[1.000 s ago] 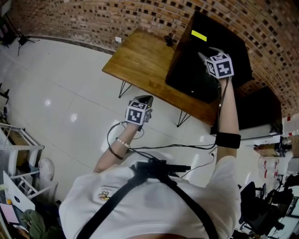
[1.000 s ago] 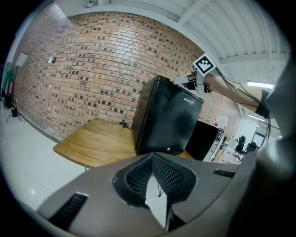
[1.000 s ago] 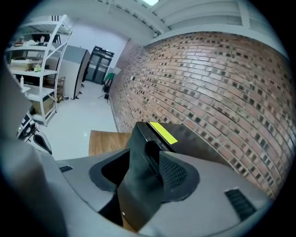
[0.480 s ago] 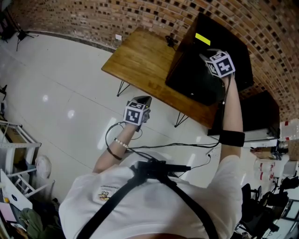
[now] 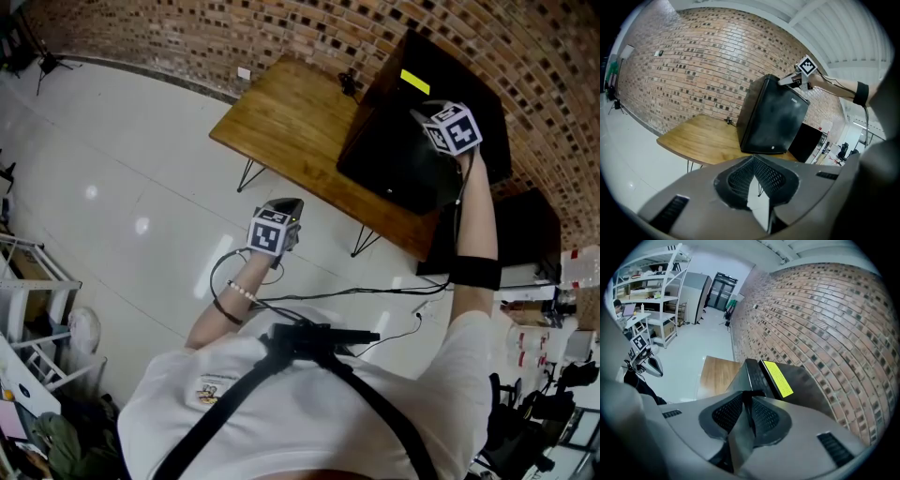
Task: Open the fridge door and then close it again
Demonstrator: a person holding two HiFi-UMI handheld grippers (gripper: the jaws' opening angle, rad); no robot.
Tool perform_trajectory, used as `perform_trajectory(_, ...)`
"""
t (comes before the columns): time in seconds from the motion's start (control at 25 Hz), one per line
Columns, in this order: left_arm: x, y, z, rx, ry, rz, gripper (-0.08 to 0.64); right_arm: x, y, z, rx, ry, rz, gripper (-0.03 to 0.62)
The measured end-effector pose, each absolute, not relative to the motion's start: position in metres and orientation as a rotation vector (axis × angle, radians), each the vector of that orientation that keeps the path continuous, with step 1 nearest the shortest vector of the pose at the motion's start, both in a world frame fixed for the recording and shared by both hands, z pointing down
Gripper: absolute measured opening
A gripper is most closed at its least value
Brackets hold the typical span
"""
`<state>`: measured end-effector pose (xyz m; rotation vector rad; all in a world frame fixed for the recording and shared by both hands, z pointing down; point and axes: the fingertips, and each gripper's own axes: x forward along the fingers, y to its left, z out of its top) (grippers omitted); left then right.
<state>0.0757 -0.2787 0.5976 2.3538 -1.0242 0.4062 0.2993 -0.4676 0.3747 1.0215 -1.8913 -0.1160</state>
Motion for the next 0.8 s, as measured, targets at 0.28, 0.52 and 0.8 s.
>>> perform_trajectory(0.28, 0.061, -0.269, 0.595, 2.338, -1.044, 0.371, 0.002, 0.297, -0.456, 0.38, 1.007, -1.854, -0.128, 0.073)
perform_trajectory(0.52, 0.067, -0.263, 0.595, 2.345, -1.029, 0.385, 0.002, 0.278, -0.404, 0.376, 0.941, -1.976, -0.164, 0.103)
perform_trajectory(0.8, 0.088, -0.226, 0.588, 2.39, -0.99, 0.397, 0.002, 0.277, -0.341, 0.375, 0.915, -1.909, -0.323, 0.118)
